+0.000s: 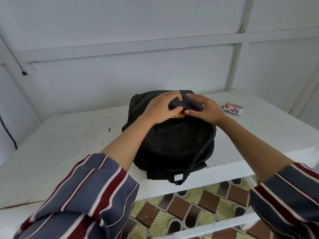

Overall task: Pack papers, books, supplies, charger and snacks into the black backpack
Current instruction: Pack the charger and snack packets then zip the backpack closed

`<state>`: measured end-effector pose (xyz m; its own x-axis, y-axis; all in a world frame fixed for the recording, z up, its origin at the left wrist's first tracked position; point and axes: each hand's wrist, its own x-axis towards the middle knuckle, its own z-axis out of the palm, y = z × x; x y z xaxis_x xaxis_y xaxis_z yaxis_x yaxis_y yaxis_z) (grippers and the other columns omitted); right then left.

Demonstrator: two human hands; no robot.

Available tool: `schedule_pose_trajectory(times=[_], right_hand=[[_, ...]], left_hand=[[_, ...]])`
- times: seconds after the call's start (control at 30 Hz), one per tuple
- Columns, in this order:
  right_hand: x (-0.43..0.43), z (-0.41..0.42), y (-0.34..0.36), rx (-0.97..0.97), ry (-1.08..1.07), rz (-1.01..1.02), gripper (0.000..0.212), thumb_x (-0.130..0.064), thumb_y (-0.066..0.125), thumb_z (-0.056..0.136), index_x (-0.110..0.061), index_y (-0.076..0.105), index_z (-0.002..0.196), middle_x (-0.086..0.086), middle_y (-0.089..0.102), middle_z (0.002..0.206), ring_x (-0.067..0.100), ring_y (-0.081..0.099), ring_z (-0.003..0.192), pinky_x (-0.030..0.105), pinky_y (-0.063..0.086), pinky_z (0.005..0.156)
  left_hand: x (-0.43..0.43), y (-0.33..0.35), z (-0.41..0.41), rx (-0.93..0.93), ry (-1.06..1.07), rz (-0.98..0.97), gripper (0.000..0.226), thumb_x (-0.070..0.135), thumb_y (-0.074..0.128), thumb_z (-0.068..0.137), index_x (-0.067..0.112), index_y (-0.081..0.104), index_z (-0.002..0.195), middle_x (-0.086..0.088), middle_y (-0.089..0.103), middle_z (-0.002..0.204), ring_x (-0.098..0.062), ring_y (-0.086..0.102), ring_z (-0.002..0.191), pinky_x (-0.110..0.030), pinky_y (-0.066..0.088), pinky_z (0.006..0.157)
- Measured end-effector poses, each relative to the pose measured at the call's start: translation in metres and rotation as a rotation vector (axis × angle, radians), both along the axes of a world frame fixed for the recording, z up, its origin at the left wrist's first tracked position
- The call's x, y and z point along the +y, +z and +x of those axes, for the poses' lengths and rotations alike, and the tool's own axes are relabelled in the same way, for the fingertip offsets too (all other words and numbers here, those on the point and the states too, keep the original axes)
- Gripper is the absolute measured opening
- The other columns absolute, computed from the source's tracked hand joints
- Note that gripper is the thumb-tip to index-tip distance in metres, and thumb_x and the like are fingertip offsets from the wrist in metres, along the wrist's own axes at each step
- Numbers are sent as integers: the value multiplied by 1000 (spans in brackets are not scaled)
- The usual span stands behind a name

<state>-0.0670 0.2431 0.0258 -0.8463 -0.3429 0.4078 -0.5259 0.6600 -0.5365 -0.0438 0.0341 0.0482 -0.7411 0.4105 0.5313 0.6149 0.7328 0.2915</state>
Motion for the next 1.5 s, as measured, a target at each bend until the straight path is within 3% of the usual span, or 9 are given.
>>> schedule_pose_trajectory(times=[0.13,0.5,0.63,0.77,0.93,1.07,1.13,1.37,1.5], right_hand=[[30,7,-3,-49,-80,-94,51,-36,64,86,-25,49,134,-5,48,140,11,41,130,20,26,103],[171,-49,-31,-202,-304,52,53,-30,69,83,-19,52,132,3,53,135,22,49,123,30,35,100],[220,-86,-41,-222,-285,150,58,-33,71,80,-21,51,133,1,52,138,20,47,126,30,34,101],[247,-117,-52,-263,-260,170,61,-33,72,79,-23,49,134,-1,49,139,17,43,129,30,31,104],[248,-142,-73,-316,-150,132,60,-27,75,77,-20,52,131,5,56,128,22,49,120,30,37,94],[242,-162,-91,-374,-154,163,75,-38,74,76,-28,38,142,11,35,145,26,34,133,34,29,106],[238,-169,-96,-357,-165,174,72,-36,73,78,-29,39,141,12,33,146,26,34,134,31,30,105],[236,-175,-102,-172,-119,161,39,-25,65,86,-20,61,124,9,59,125,25,54,112,24,39,87],[234,-168,-89,-71,-26,141,35,-12,63,87,-15,62,122,12,62,120,29,56,106,30,41,84]], left_hand=[[46,3,-9,-53,-19,-95,42,37,51,92,28,46,133,11,49,137,-11,44,127,-31,38,97],[187,-19,-89,-365,-30,-158,47,32,58,89,19,49,133,0,49,138,-18,45,126,-35,39,102],[229,-34,-128,-432,-21,-151,44,26,63,84,21,54,127,-1,56,130,-21,51,118,-40,44,96],[252,-53,-156,-538,26,-135,49,15,64,83,20,52,130,-4,54,132,-22,50,119,-35,42,97],[265,-69,-178,-583,44,-84,54,1,59,84,16,47,135,-12,52,133,-28,48,121,-29,38,93],[267,-82,-193,-606,78,-102,55,-3,55,85,15,47,136,-10,49,138,-26,44,127,-26,34,98],[266,-85,-200,-622,85,-108,51,-3,54,86,15,49,134,-9,48,139,-25,43,129,-27,32,101],[264,-86,-208,-611,89,-116,53,-8,53,84,15,53,131,-9,52,136,-24,48,124,-23,35,95],[262,-80,-202,-563,71,-106,49,-7,56,84,13,56,129,-9,54,133,-25,51,120,-27,38,98]])
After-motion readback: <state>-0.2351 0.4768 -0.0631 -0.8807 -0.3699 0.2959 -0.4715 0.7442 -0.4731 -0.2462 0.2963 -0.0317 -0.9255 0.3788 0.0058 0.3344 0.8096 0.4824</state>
